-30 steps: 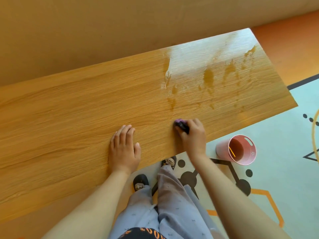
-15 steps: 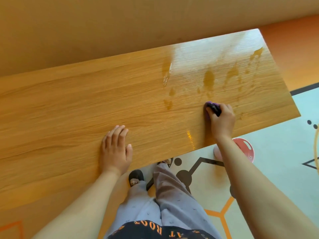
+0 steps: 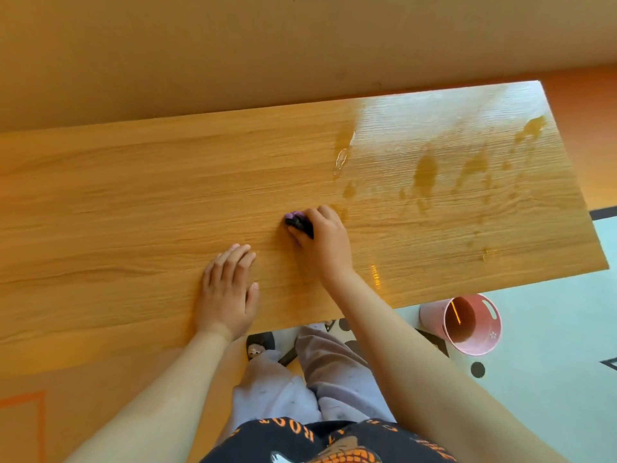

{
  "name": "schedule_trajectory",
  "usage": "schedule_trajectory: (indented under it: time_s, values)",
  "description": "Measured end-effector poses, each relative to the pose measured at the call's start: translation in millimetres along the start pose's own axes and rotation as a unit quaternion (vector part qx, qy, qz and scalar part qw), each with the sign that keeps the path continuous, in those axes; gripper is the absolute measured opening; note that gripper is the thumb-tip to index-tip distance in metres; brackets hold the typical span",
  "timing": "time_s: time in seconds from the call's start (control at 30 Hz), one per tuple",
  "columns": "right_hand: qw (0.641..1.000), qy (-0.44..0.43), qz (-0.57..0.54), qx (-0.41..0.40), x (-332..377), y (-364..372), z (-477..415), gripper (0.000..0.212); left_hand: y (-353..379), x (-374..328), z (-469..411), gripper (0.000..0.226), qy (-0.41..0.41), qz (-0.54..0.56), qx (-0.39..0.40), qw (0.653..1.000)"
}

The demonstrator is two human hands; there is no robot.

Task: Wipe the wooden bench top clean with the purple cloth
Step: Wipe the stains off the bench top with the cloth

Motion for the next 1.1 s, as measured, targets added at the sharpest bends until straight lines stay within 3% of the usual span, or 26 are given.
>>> schedule_trajectory:
  time_s: [0.2, 0.43, 0.53, 0.67, 0.83, 0.93, 1.1]
  values:
    - [0.991, 0.107, 0.001, -0.077, -95, -73, -20, 0.021, 3, 2, 0, 0.052, -0.001, -0.005, 0.012, 1.000]
    - [0.953, 0.257, 0.054, -0.148, -189, -147, -5, 0.026, 4, 1, -1, 0.053, -0.002, -0.018, 0.022, 1.000]
    - [0.967, 0.217, 0.030, -0.130, -164, -126, -3, 0.021, 4, 2, -2, 0.053, -0.004, -0.022, 0.024, 0.999]
    - [0.996, 0.083, 0.009, -0.026, -80, -55, -5, 0.018, 4, 3, -1, 0.054, -0.009, -0.026, 0.026, 0.999]
    - [0.998, -0.048, 0.002, 0.026, -1, -2, -25, 0.024, 4, 2, -1, 0.053, -0.009, -0.028, 0.023, 0.999]
    - [1.000, -0.015, -0.002, 0.021, -19, -13, -50, 0.024, 4, 2, -2, 0.053, -0.011, -0.026, 0.021, 0.999]
    - [0.993, 0.105, -0.005, -0.057, -104, -73, -75, 0.024, 6, 4, -1, 0.054, -0.014, -0.027, 0.025, 0.999]
Point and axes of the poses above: each hand's wrist, its own z-axis away from the middle knuckle, its own y-axis out of the palm, x = y × z, the point moved 8 cm from there along -z, towards the middle knuckle, and after that the axes turned 3 degrees about z, right-handed, at the moved point
